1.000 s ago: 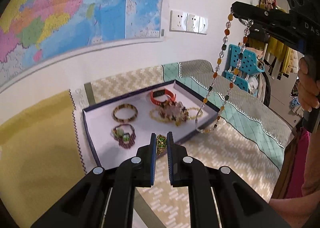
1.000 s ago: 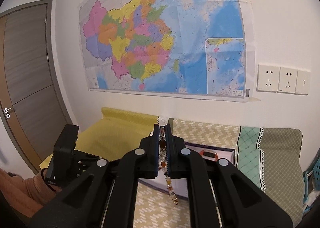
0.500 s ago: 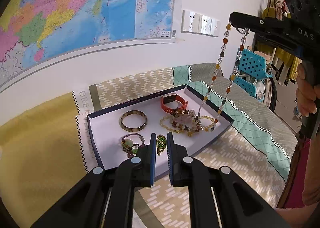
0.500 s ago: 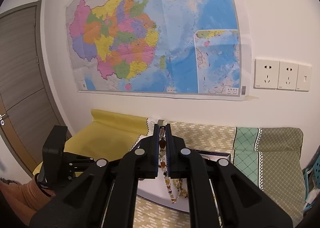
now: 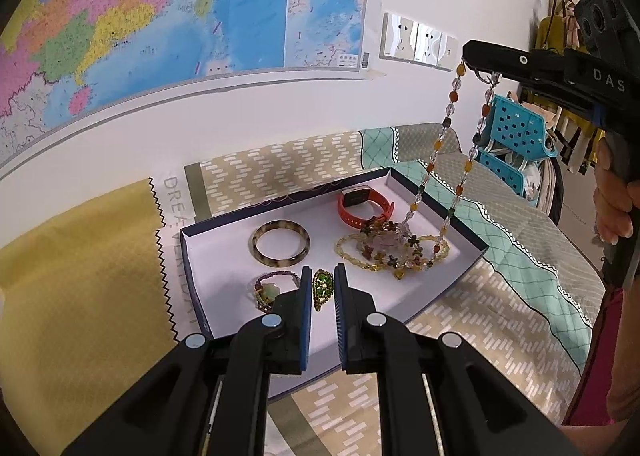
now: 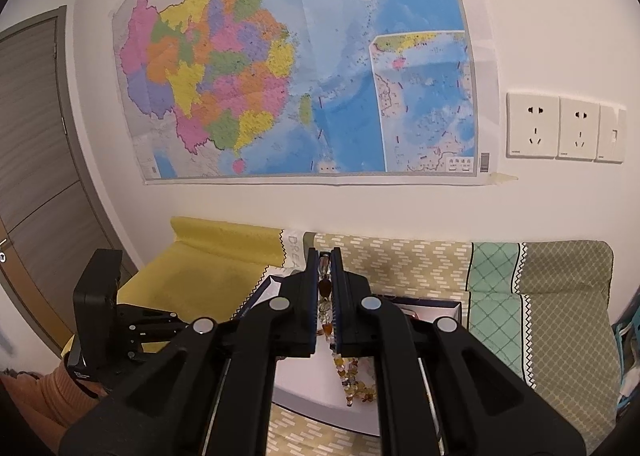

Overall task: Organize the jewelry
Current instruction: 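Carry the amber necklace over the box with the right gripper while the left carries the pendant there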

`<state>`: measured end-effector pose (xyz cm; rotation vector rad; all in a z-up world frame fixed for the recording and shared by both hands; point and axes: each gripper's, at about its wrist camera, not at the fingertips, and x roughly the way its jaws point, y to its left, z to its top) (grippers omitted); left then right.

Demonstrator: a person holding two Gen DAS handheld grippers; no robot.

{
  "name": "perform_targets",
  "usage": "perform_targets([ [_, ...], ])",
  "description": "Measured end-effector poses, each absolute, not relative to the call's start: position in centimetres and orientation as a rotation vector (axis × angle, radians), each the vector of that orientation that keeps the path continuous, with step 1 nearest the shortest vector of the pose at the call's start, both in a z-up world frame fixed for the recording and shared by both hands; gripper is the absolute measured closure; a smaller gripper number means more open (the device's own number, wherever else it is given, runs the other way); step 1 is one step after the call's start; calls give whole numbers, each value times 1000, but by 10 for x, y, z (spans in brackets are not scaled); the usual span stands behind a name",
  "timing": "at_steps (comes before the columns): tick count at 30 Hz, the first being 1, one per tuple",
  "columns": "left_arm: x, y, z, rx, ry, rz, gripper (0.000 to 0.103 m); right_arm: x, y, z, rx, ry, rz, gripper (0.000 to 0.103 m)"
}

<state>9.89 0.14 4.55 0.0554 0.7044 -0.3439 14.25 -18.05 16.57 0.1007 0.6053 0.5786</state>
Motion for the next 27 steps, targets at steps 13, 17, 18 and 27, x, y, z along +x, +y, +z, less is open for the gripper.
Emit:
perform_targets([
  [13,105,1,39,68,714,-318,94,147,-180,159,107,621,581,97],
  [17,106,2,38,69,719,-314,94,149,-179,155,107,631,581,97],
  [18,107,2,37,69,719,-313,94,149,-179,154,107,633,580,97],
  [27,110,2,33,74,730,-303,94,154,-180,145,109,655,578,97],
])
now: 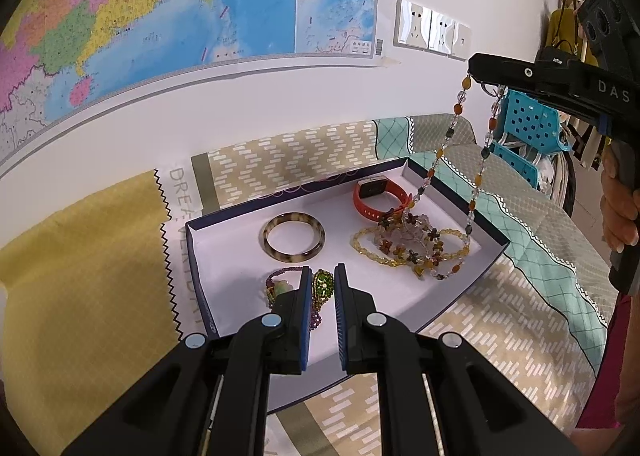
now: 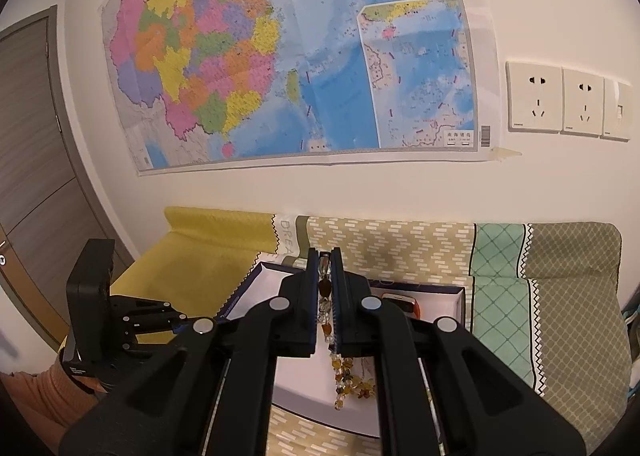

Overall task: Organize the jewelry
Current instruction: 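Carry the amber necklace over the box with the right gripper while the left carries the pendant there, then lower the necklace and pendant into the box and open both grippers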

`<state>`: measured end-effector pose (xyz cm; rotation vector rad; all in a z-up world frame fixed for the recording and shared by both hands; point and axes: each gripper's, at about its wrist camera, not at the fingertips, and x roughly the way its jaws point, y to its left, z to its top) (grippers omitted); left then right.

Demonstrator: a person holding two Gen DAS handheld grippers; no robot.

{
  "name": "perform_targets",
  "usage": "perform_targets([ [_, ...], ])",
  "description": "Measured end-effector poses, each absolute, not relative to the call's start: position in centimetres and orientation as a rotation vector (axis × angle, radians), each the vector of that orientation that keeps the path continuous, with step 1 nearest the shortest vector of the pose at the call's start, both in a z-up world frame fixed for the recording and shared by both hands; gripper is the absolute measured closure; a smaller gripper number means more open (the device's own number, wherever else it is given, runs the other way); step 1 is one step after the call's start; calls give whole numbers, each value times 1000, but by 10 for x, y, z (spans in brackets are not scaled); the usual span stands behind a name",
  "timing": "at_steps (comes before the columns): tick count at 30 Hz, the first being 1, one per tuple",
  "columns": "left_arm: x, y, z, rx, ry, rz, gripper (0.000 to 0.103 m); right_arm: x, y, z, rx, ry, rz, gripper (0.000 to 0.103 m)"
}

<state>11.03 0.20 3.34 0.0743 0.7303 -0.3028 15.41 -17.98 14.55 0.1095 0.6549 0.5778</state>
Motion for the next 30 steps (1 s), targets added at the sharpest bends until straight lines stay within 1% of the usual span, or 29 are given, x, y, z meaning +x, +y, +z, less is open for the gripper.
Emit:
perform_targets([
  [19,123,-2,10,75,796,-286,94,162,-173,114,108,733,598,97],
  [30,132,-8,-9,80,850,-258,93,162,-171,74,113,833,599,97],
])
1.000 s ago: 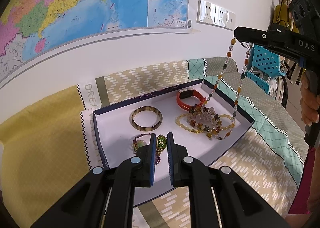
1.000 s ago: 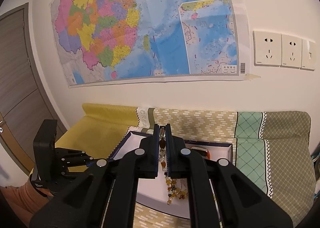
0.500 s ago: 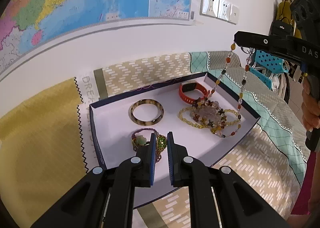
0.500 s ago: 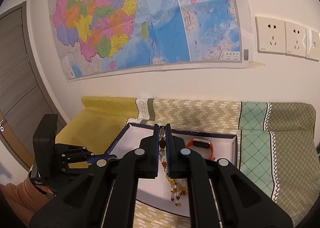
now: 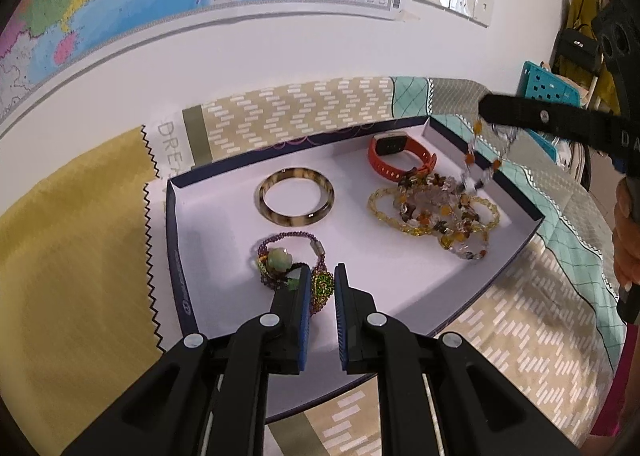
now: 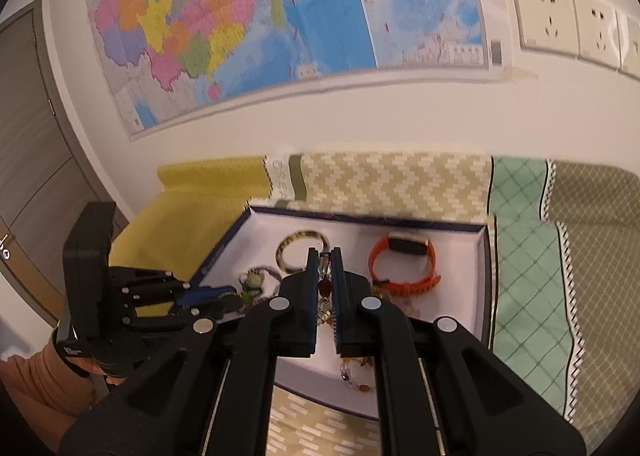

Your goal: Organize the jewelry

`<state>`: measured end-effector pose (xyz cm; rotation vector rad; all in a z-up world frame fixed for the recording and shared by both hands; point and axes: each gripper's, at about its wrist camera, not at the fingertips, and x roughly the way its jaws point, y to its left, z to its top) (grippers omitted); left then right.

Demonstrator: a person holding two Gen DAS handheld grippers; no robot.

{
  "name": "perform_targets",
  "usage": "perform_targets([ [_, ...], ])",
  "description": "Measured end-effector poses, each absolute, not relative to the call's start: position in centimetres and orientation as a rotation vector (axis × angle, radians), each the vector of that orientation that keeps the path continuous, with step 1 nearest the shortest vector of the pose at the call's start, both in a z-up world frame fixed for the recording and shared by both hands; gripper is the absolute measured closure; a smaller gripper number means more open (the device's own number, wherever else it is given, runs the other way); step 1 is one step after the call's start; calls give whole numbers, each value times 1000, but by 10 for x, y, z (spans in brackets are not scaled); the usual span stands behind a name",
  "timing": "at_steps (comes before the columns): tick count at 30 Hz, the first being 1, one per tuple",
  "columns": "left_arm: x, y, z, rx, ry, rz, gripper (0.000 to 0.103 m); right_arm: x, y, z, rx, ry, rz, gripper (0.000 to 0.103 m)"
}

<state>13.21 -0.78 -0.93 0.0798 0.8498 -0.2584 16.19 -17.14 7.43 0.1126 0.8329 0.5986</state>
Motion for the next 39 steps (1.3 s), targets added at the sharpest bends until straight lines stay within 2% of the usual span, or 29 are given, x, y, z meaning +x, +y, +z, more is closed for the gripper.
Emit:
perform_targets([
  [4,135,-9,-17,82,870,-245,91,162,-169,54,109,886,594,97],
  [7,137,-9,-19,85,874,-236,77,162,-169,41,109,922,591,97],
  [11,138,-9,-21,80,879,-231,71,159,-168,31,108,952,585,94],
  [12,137,-8,-20,77,878,-228,65,158,-169,30,107,957,582,92],
  [13,135,-7,-20,74,875,-225,57,156,-170,29,105,956,577,83],
  [15,131,-5,-17,65,858,-211,42,152,-171,30,96,949,569,74],
  [17,124,-3,-12,59,839,-211,42,146,-174,33,86,938,563,73],
  [18,121,-3,-10,53,834,-214,38,144,-175,34,89,934,564,71],
  [19,117,-1,-7,43,825,-214,29,141,-177,36,92,927,562,68],
  [20,111,0,-3,33,807,-211,26,138,-178,38,94,920,561,66],
  [22,101,2,2,24,783,-207,12,128,-180,44,96,896,555,48],
  [24,88,2,7,13,750,-198,7,115,-178,48,88,870,556,40],
  [25,82,2,9,12,743,-193,7,110,-177,49,83,862,553,27],
  [26,78,1,9,8,745,-188,7,104,-176,49,75,853,541,20],
  [30,63,1,8,-8,740,-152,7,79,-169,47,41,836,518,5],
  [39,35,-3,9,-14,695,-55,7,45,-165,42,44,838,485,5],
])
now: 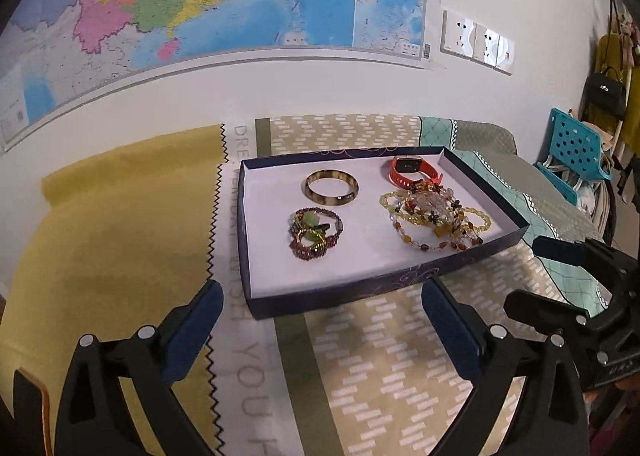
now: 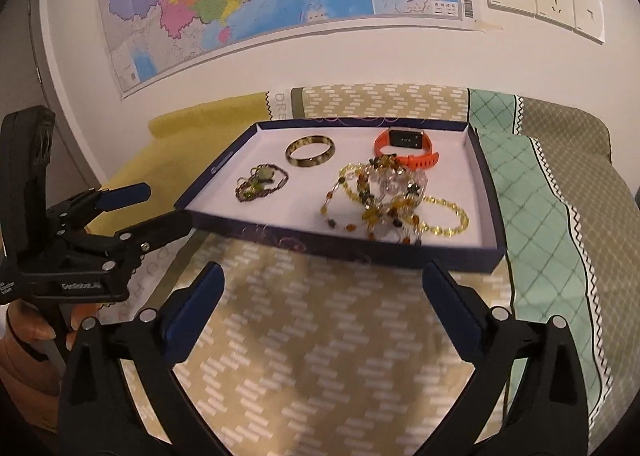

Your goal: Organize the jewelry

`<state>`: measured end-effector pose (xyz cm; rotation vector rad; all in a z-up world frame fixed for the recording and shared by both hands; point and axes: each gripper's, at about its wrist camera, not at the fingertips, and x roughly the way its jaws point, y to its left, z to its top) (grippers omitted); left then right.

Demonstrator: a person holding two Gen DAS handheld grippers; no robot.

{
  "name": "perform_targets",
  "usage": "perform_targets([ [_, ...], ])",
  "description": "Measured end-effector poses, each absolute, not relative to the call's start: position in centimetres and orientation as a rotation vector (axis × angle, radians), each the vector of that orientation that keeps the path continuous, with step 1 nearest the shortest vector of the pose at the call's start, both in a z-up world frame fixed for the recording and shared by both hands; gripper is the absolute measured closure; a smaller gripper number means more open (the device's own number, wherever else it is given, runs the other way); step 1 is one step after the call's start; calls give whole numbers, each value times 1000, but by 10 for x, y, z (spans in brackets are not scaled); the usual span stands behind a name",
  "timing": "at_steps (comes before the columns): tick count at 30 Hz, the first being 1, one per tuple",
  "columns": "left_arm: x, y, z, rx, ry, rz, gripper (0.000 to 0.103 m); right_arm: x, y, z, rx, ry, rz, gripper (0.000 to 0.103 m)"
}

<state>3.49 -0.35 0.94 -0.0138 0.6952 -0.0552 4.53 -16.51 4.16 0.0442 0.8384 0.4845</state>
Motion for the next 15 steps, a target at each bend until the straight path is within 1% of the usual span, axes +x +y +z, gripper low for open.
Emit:
perform_targets([
  [15,17,-15,6,2,708,-51,7,26,-165,40,42,844,451,5],
])
